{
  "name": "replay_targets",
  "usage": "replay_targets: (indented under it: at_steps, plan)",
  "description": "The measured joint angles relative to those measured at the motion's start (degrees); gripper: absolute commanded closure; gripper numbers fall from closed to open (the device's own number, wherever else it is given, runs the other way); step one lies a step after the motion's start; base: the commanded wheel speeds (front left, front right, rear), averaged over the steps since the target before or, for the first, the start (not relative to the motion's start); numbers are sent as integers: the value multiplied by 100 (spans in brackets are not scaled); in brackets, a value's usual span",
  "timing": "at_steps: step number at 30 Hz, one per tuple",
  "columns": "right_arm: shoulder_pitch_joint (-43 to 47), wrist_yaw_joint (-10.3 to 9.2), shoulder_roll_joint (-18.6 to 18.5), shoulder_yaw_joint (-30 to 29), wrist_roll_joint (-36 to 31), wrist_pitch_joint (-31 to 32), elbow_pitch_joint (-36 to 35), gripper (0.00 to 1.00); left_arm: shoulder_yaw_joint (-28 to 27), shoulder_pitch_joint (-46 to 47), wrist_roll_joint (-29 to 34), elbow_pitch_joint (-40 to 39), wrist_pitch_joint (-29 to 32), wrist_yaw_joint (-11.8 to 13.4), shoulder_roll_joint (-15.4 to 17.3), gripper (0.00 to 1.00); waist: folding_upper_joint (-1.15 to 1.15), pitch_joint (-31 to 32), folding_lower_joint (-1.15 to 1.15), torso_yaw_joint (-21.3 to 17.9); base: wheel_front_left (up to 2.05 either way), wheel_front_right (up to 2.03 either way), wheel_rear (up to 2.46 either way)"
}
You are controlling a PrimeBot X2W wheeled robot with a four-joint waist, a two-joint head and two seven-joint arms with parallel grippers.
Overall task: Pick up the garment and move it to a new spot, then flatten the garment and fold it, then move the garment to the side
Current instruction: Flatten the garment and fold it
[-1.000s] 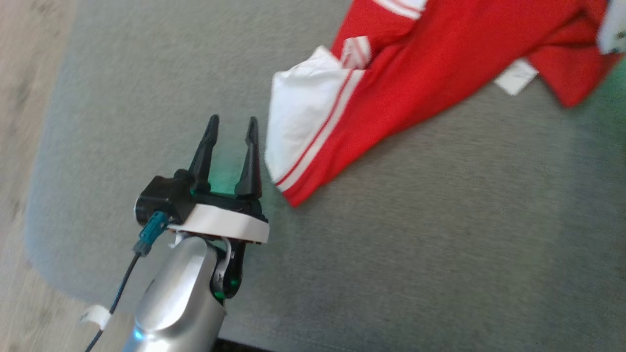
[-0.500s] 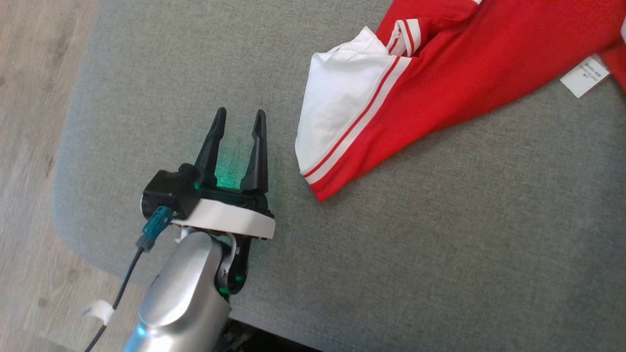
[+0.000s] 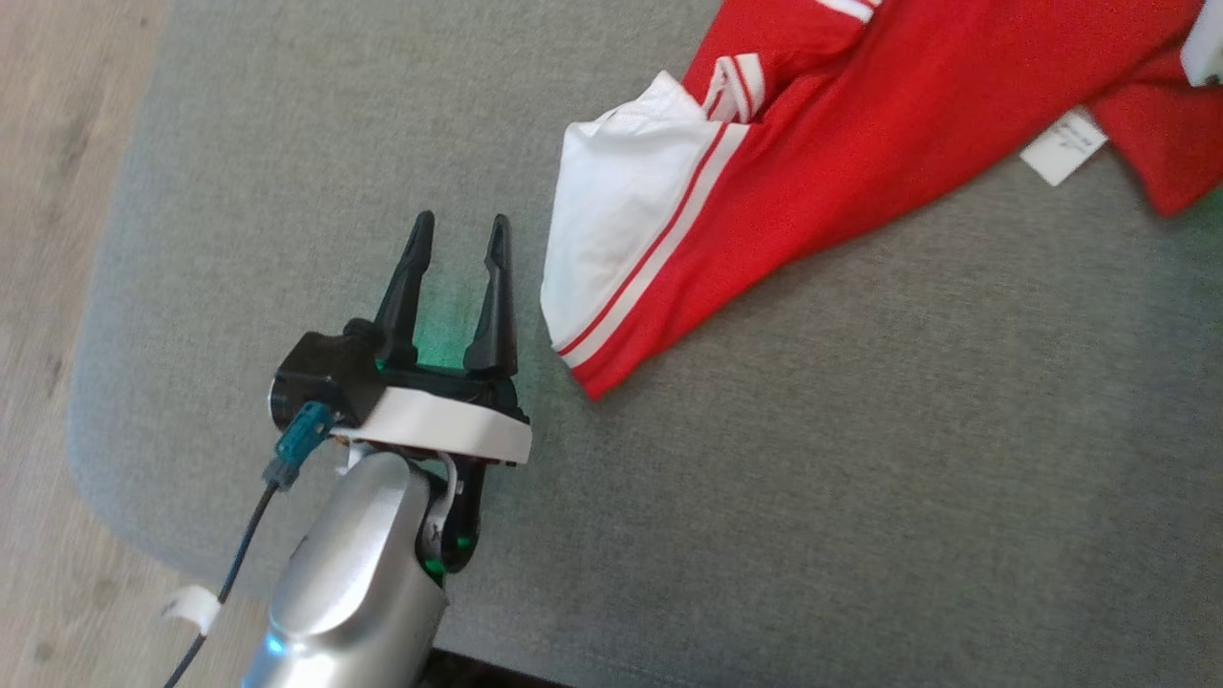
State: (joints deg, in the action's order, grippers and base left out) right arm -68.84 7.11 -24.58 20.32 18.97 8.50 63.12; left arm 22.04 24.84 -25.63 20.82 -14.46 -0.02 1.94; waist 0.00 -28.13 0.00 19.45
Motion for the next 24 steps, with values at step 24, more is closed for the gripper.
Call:
replay_targets:
  at_steps: [24]
  plan:
    - [2930, 0, 58, 750, 1809, -1002, -2219, 100, -936, -875, 563, 323, 0, -157, 92, 0, 0, 1835, -2, -1395, 0, 0, 0]
